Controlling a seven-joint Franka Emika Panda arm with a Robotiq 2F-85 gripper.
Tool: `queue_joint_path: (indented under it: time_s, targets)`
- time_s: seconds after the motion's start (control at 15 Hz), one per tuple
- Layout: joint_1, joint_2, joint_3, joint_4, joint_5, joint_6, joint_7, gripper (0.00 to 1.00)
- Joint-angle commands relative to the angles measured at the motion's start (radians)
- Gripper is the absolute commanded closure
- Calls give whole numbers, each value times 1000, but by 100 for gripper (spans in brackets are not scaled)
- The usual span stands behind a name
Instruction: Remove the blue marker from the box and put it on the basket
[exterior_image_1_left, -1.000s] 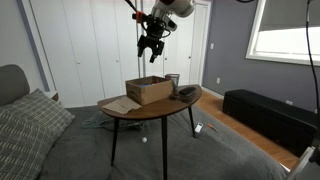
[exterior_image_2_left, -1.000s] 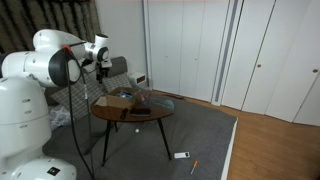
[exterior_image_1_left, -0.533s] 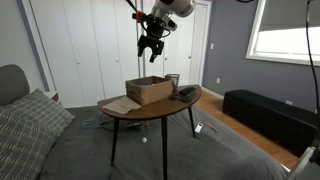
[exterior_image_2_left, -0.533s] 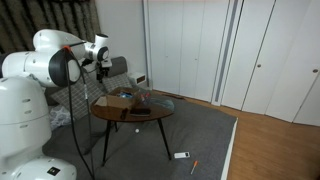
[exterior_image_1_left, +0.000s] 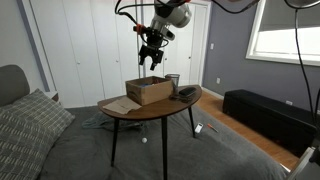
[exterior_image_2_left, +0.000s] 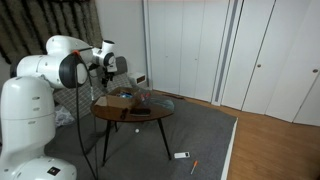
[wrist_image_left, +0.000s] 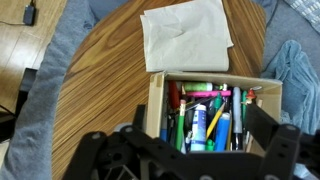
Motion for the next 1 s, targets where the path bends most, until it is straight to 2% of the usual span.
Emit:
queue_joint_path:
  time_s: [0.0,0.93]
  targets:
    - [21,70,-25,73,-6,-1,-6,0]
    - [64,280,-72,295,-39,14,-1,2]
